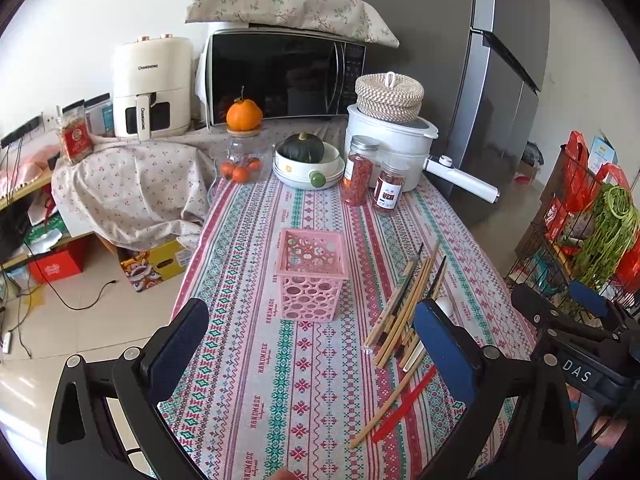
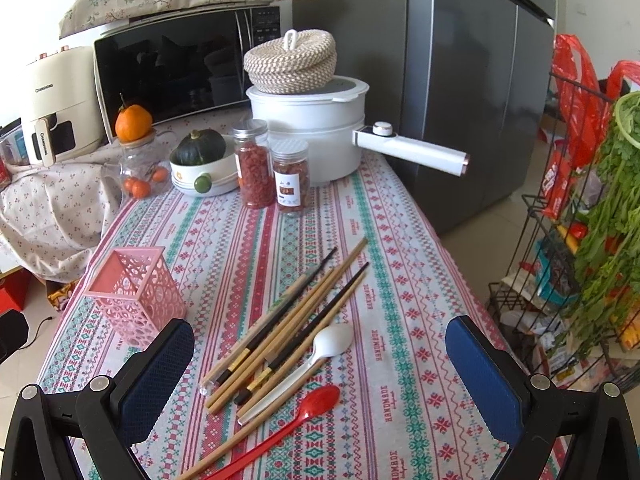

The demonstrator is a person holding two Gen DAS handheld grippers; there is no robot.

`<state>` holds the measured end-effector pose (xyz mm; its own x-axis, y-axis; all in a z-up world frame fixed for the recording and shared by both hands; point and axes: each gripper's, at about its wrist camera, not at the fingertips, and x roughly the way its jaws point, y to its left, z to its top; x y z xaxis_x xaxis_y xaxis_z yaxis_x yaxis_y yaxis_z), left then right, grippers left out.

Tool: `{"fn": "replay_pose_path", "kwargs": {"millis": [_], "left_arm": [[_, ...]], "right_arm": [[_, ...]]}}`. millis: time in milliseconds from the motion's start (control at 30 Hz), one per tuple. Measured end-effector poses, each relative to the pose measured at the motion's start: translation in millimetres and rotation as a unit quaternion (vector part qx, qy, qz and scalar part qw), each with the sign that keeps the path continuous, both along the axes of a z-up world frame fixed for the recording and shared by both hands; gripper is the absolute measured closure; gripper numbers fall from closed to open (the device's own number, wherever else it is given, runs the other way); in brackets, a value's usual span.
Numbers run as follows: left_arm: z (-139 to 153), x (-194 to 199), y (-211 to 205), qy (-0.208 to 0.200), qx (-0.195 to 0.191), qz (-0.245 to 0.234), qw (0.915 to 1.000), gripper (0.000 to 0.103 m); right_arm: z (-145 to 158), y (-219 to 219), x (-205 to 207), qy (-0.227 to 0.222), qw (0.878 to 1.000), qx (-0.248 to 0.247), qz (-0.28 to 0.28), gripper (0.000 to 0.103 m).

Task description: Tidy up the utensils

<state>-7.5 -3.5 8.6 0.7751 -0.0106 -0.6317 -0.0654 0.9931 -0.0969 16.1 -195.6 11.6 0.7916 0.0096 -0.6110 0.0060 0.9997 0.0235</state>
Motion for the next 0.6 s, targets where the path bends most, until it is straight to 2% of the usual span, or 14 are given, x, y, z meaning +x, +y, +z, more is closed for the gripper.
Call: {"fn": "replay_pose_path", "kwargs": {"millis": [600], "left_arm": [[-1.4,1.6,0.5,0.006,0.01,0.003,0.9999,0.0]], "right_arm": [[-1.5,1.6,0.4,0.01,1.0,0.007,0.002,0.0]]}}
